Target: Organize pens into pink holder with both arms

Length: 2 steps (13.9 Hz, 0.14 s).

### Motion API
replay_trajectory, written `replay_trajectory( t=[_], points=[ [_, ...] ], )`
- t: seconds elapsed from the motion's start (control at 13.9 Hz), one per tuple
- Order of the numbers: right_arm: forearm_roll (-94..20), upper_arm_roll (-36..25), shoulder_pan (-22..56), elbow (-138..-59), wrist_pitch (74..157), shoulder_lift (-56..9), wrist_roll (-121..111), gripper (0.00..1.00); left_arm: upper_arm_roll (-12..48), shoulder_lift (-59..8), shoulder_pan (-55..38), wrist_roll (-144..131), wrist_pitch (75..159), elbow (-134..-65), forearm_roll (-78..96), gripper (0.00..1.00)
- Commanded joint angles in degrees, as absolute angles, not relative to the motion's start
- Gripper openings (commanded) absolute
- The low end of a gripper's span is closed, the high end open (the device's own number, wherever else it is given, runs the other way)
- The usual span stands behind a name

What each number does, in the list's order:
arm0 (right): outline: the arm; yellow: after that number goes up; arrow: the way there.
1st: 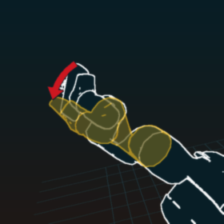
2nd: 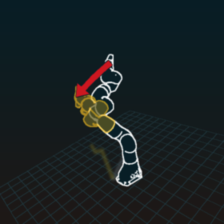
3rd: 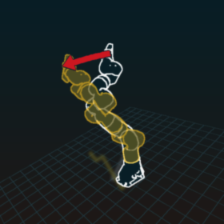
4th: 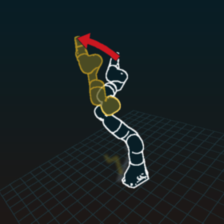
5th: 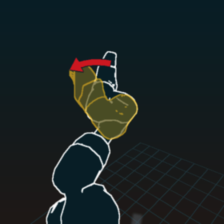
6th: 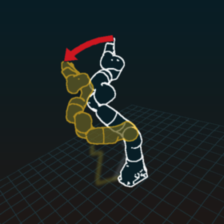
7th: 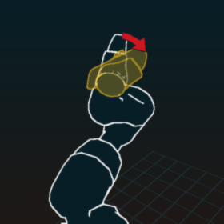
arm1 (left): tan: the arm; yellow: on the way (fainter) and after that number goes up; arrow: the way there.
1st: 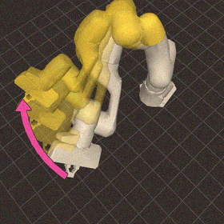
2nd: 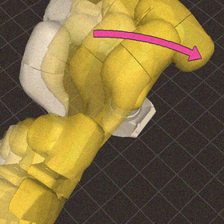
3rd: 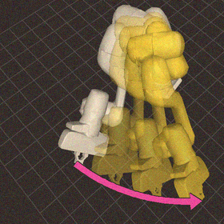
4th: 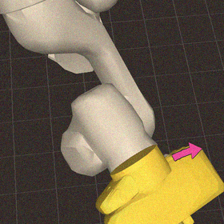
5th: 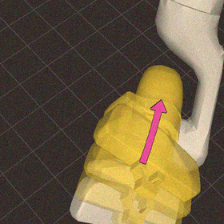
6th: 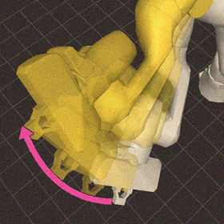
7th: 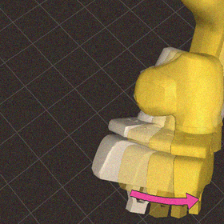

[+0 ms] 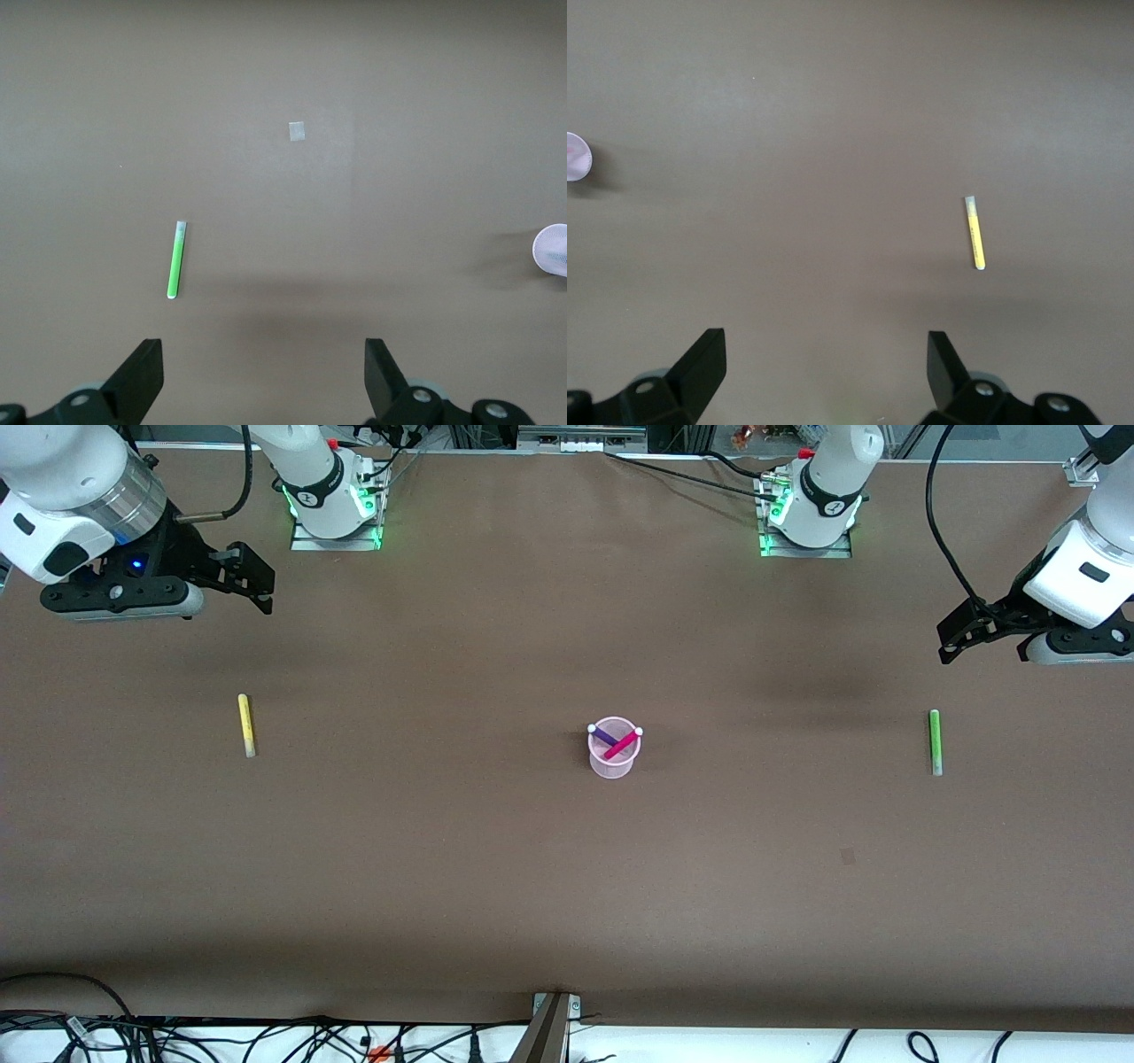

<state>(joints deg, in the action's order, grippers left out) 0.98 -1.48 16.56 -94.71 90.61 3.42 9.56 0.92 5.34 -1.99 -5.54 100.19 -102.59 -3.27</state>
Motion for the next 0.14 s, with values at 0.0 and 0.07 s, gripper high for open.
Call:
replay_trajectory(
  t=[0.0, 0.07],
  points=[
    [-0.1, -0.6, 14.9, -93.9, 90.3, 3.0, 9.2, 1.00, 0.9, 4.5, -1.9, -5.0, 99.1, -100.9, -3.2, 1.00],
    [-0.5, -0.8, 14.8, -93.3, 90.0, 2.6, 8.8, 1.00, 0.9, 4.5, -1.9, -5.0, 99.1, -100.9, -3.2, 1.00]
  ],
)
